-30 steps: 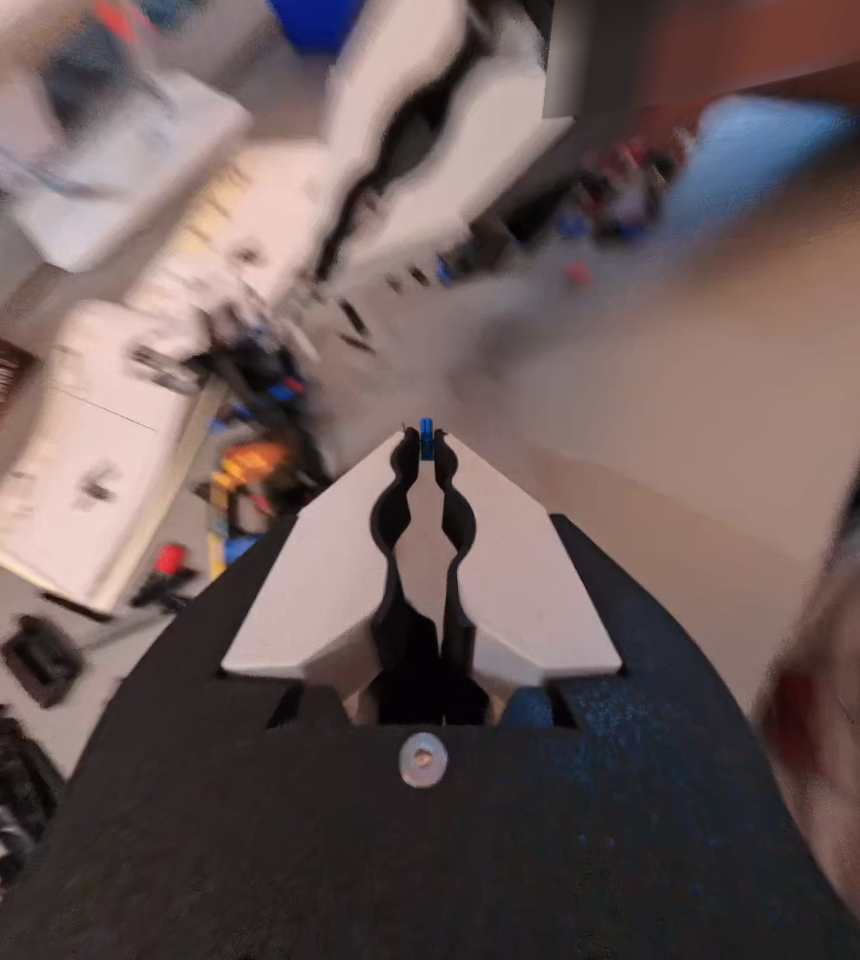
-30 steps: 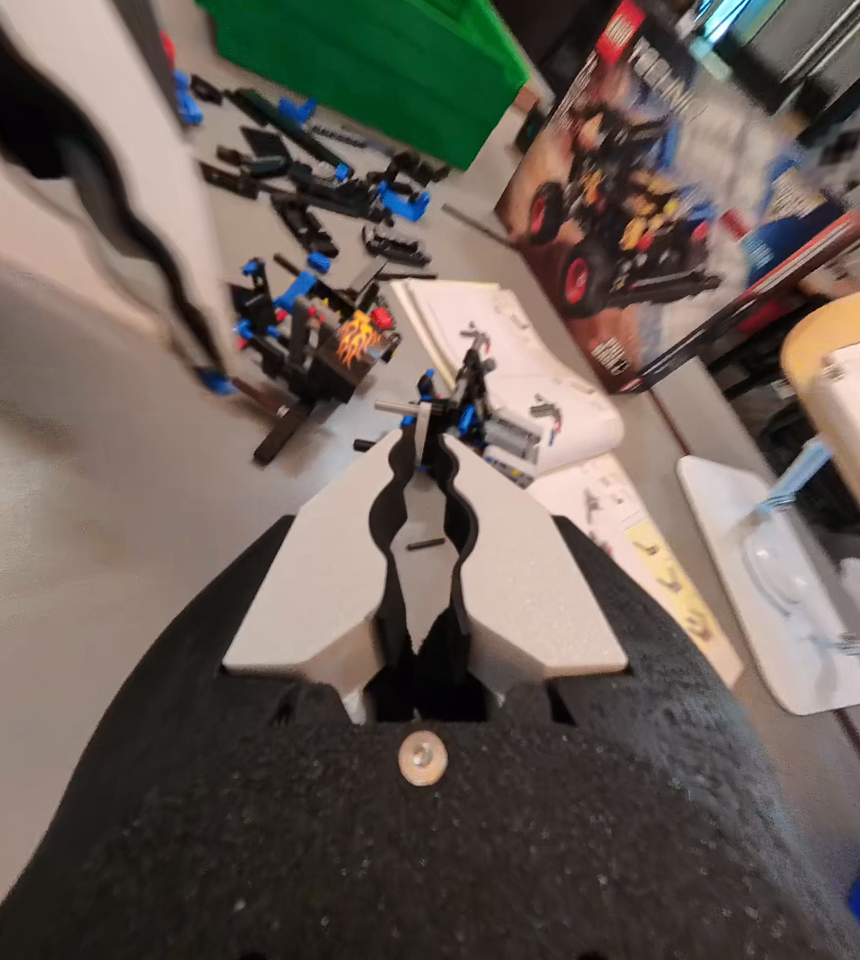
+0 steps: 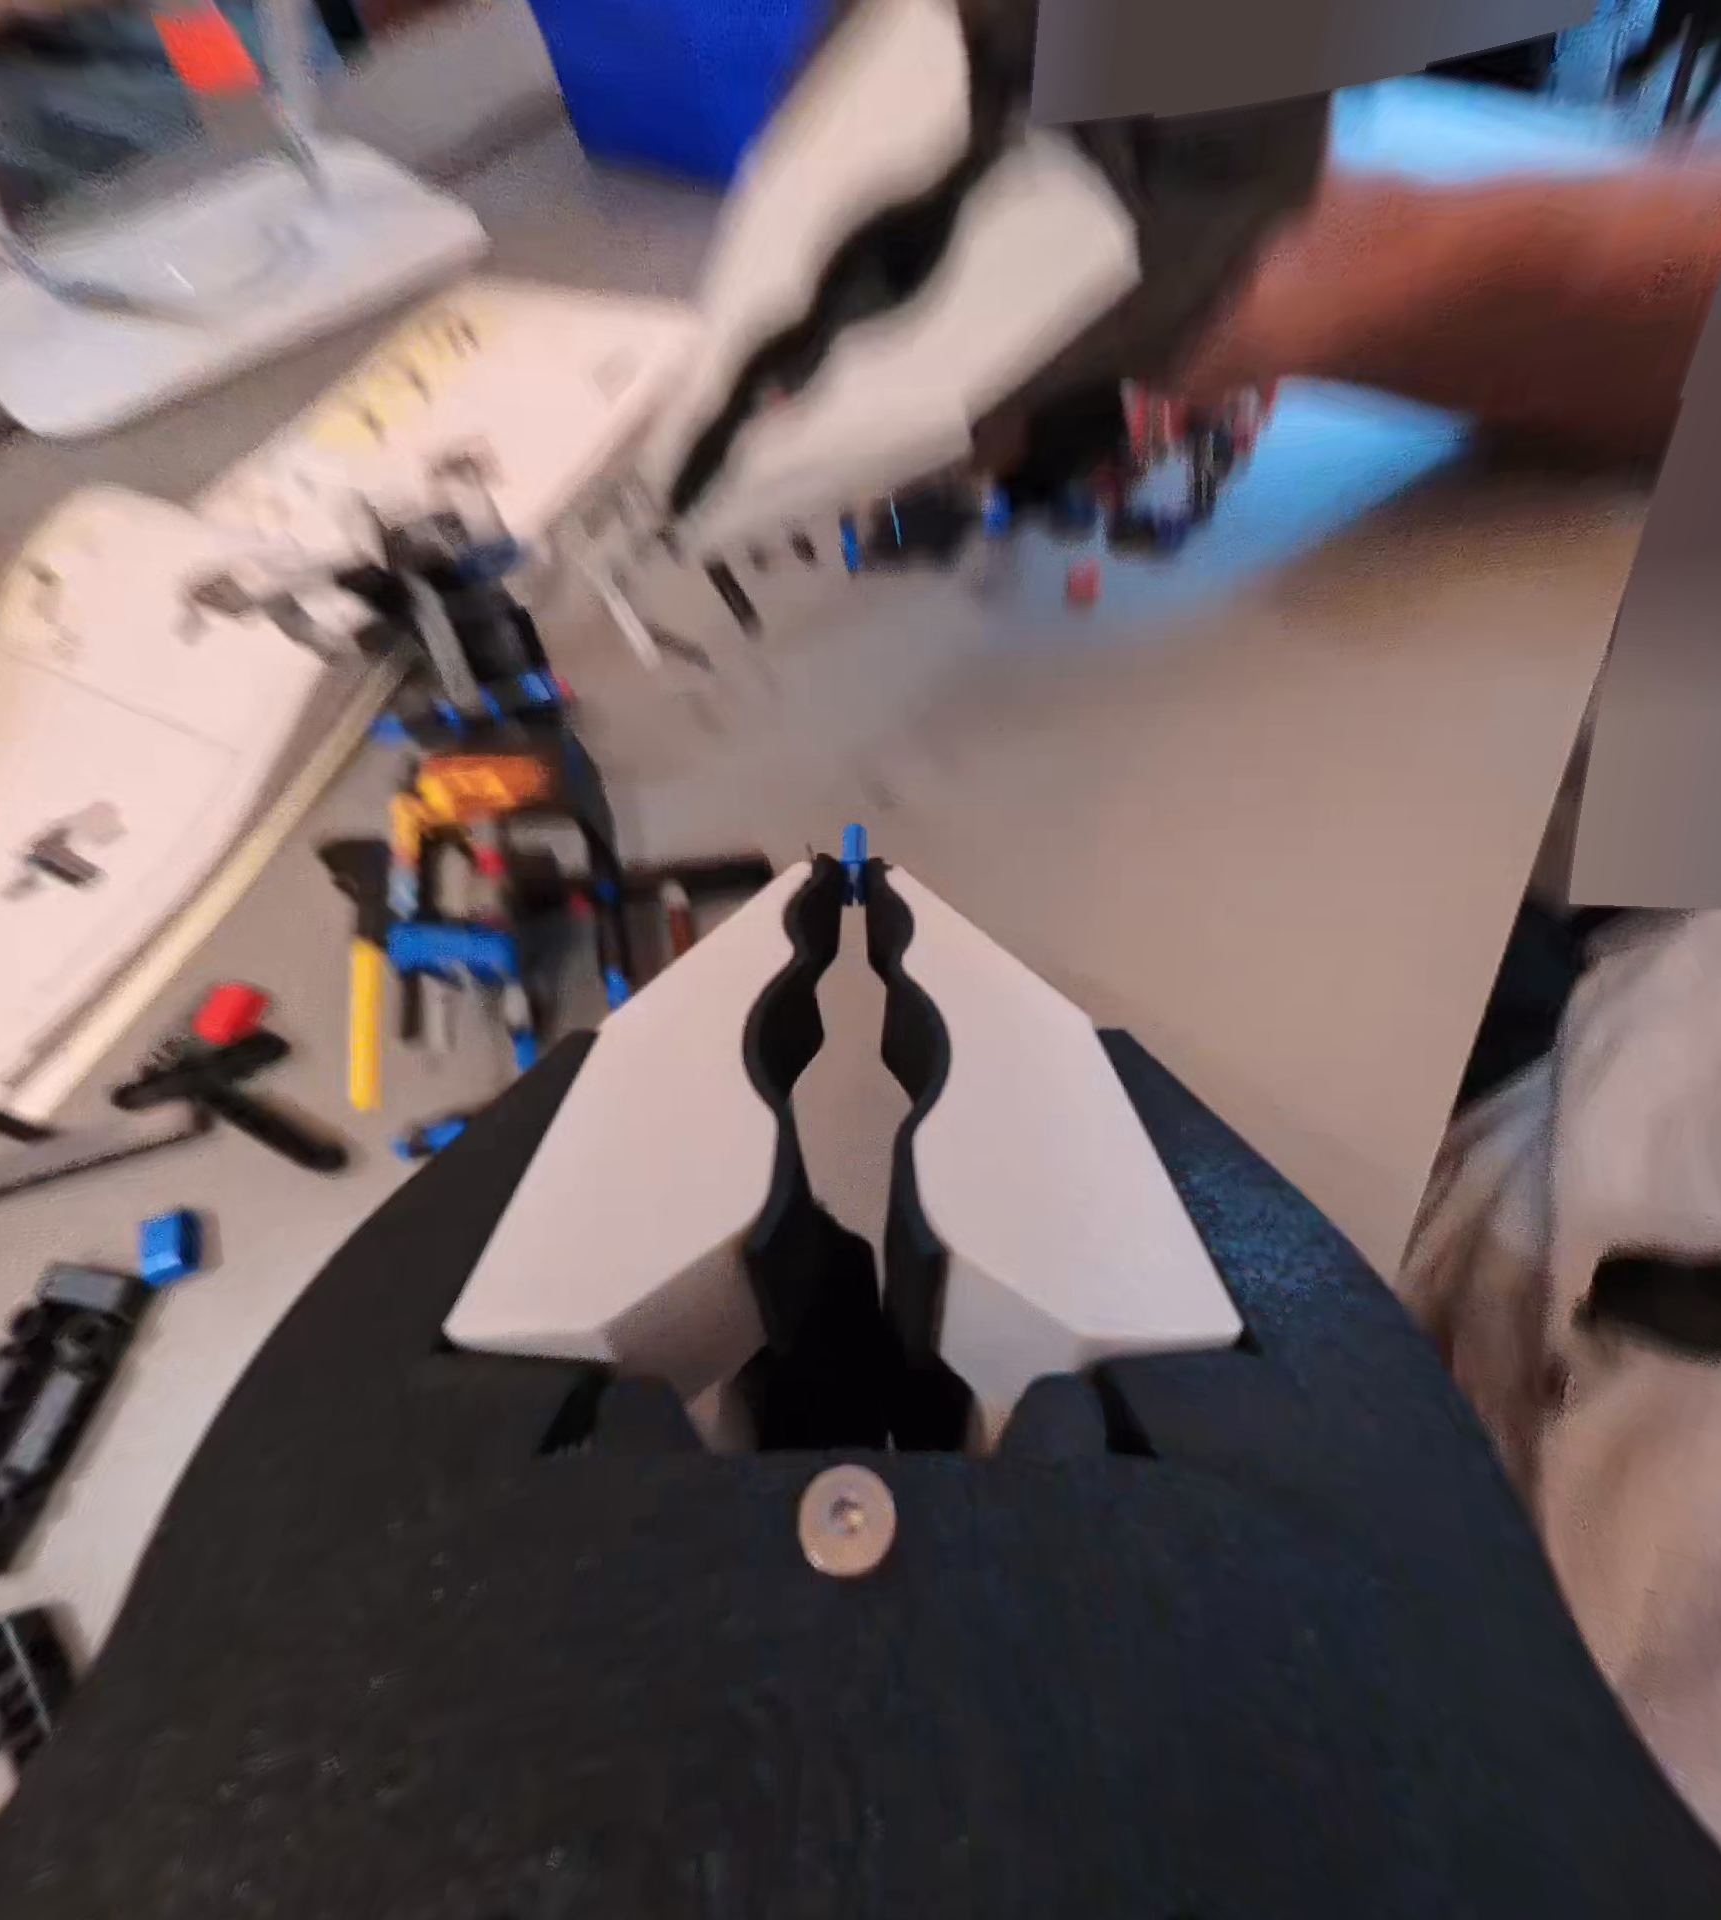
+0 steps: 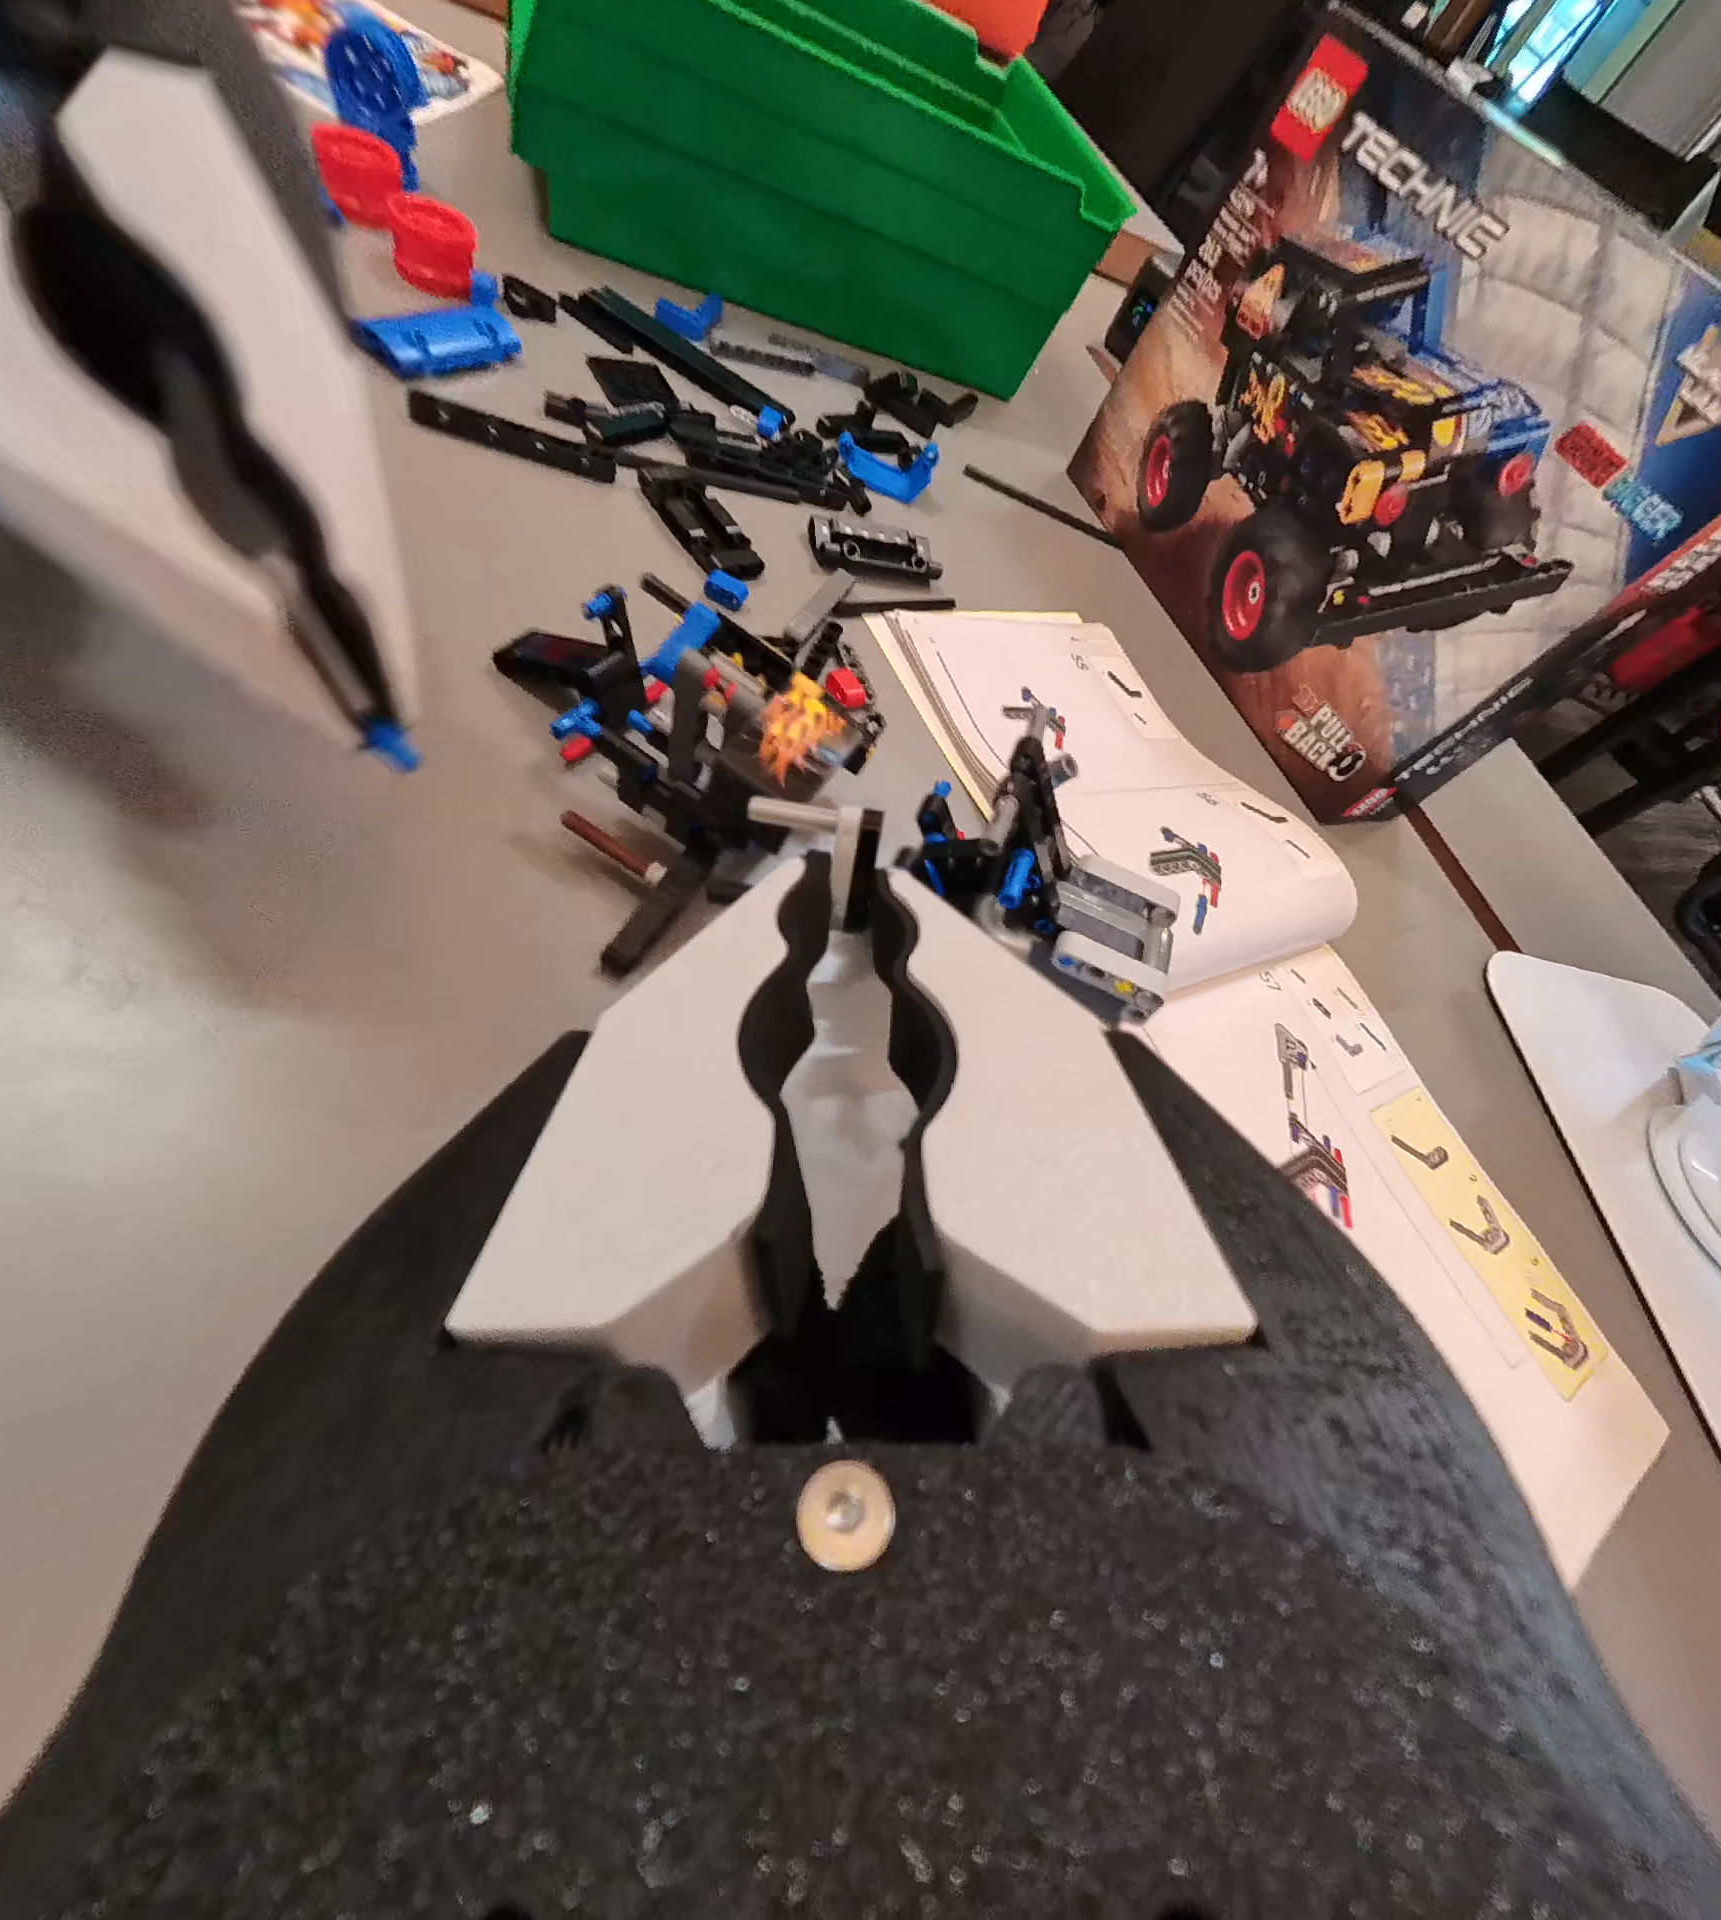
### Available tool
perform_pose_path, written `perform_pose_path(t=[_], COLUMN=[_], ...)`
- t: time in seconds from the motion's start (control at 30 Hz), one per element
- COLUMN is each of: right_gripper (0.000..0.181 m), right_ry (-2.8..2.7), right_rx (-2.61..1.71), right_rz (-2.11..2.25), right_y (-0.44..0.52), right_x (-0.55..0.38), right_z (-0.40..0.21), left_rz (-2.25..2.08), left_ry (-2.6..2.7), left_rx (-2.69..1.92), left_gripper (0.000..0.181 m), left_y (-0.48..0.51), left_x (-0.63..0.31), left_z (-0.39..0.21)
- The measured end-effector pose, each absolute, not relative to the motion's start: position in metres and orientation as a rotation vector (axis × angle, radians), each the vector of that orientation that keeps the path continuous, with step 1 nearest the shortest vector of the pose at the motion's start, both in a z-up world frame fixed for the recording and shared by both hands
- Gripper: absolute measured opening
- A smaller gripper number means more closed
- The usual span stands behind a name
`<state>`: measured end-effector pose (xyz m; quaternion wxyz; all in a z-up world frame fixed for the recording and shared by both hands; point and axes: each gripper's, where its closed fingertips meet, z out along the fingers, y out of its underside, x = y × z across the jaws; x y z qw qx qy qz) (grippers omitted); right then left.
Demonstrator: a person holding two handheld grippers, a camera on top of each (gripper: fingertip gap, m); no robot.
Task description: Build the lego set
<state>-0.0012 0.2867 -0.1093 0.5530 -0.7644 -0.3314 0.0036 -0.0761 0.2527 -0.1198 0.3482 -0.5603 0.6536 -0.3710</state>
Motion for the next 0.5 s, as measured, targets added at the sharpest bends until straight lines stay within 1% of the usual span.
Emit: perform_pose_path(t=[0.07, 0.13, 0.23, 0.5], right_gripper=[0.007, 0.007, 0.007, 0.007], right_ry=[-0.733, -0.655, -0.649, -0.672], right_rx=[-1.779, -1.777, -1.755, -1.759], right_rz=[0.076, 0.161, 0.163, 0.095], right_y=[0.286, 0.286, 0.284, 0.286], right_x=[-0.011, -0.016, -0.020, -0.019], right_z=[-0.102, -0.094, -0.091, -0.095], left_rz=[-0.986, -0.939, -0.834, -0.744], left_ry=[1.578, 1.508, 1.497, 1.480], left_rx=[-1.473, -1.512, -1.551, -1.579], left_gripper=[0.003, 0.003, 0.003, 0.003], left_y=[0.262, 0.272, 0.277, 0.281], left_x=[-0.058, -0.044, -0.035, -0.030], left_z=[-0.092, -0.083, -0.087, -0.093])
